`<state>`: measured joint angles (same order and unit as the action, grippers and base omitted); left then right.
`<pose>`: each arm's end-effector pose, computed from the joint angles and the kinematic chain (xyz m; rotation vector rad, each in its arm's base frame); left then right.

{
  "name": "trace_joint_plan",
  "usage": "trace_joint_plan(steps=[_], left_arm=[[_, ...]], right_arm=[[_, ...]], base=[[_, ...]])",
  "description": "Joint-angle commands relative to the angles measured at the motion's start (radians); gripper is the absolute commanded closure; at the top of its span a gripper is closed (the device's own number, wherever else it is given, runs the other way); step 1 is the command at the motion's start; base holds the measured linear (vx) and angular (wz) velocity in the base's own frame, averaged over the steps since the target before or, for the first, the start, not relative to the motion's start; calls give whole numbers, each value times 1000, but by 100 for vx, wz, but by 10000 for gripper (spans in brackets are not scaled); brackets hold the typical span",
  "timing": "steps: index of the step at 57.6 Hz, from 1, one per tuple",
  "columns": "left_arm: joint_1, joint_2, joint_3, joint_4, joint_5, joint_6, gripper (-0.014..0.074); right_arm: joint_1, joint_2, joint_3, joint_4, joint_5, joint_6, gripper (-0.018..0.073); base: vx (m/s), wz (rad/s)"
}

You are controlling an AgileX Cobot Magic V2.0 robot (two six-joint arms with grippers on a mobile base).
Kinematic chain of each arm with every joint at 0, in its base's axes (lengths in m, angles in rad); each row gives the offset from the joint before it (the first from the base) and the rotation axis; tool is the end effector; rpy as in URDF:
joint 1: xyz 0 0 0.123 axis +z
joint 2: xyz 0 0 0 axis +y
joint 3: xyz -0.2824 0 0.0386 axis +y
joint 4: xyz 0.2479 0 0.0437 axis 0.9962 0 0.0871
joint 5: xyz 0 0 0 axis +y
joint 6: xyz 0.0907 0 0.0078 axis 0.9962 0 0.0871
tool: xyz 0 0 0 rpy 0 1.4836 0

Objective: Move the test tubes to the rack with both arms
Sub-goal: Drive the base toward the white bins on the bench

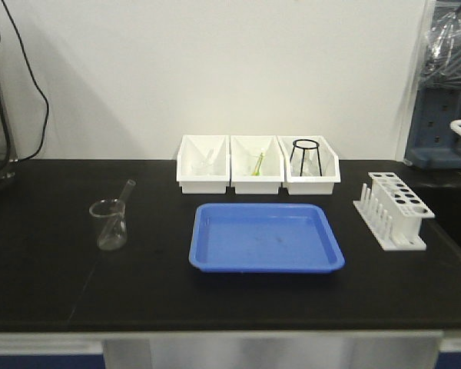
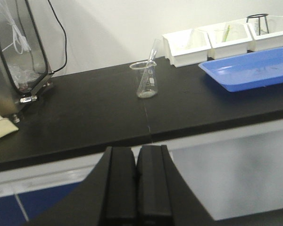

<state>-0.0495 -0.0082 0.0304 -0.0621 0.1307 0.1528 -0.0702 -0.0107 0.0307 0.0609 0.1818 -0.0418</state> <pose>0.0568 -0.0036 0.1914 0.1212 1.6318 0.0254 0.0563 -0.0029 0.1868 0.0661 1.6839 -0.0299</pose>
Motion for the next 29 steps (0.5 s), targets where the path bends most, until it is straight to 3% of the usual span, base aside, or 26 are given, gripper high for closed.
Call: trace_joint_plan(steps=[1,29], left_arm=[[1,2,27,-10,-82,-8,617],[1,2,27,-10,-82,-8,617]], right_arm=[[-1,-7,11,-1,-85,-7,567],[-1,-7,11,-1,-85,-7,567]], base=[[45,2],[43,-1]])
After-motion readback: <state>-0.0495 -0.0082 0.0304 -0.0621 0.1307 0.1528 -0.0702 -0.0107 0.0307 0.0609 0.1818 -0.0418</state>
